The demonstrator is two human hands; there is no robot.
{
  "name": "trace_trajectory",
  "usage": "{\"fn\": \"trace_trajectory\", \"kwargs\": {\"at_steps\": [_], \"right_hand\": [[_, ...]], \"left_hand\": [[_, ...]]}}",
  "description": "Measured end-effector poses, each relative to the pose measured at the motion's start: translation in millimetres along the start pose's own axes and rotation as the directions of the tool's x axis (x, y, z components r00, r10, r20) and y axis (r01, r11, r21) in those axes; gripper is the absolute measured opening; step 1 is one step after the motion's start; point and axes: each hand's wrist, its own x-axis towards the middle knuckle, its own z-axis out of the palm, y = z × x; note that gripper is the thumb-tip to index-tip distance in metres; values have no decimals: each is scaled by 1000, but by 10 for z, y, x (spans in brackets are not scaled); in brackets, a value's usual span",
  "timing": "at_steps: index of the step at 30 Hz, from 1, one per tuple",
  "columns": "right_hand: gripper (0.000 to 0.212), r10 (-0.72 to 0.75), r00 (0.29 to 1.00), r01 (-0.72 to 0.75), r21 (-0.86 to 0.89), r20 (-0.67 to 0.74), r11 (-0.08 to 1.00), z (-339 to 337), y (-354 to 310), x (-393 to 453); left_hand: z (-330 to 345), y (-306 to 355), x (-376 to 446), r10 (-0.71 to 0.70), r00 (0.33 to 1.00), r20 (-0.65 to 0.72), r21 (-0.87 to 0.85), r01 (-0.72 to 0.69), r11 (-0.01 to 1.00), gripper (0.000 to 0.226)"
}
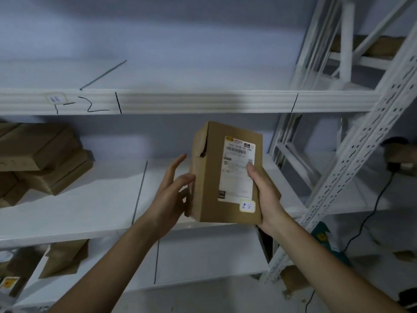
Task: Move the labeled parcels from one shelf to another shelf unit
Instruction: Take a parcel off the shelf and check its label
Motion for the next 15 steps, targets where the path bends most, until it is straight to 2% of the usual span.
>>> {"fn": "trace_trajectory", "kwargs": {"at_steps": [2, 5, 8, 9, 11, 15], "right_hand": [[27, -96, 995, 93, -94, -30, 991, 151, -93, -90], [37, -215, 976, 205, -174, -44, 963, 383, -179, -204], [41, -289, 956, 276, -194, -42, 941, 591, -249, -303], [39, -302, 953, 290, -202, -29, 935, 644, -275, -327], [37, -313, 950, 310, -210, 21, 927, 714, -343, -364], [56, -399, 909, 415, -164, 121, 895, 796, -455, -473]], "left_hand": [[20, 111, -75, 65, 998, -2, 62, -65, 996, 56], [4, 238, -222, 132, 988, 81, 157, -143, 977, 60], [-47, 321, -336, 173, 977, 125, 199, -196, 960, 94], [-63, 360, -364, 195, 973, 122, 189, -216, 958, 98], [-93, 456, -401, 244, 963, 112, 146, -259, 955, 98], [-113, 694, -509, 333, 940, 76, 119, -340, 933, 95]]}}
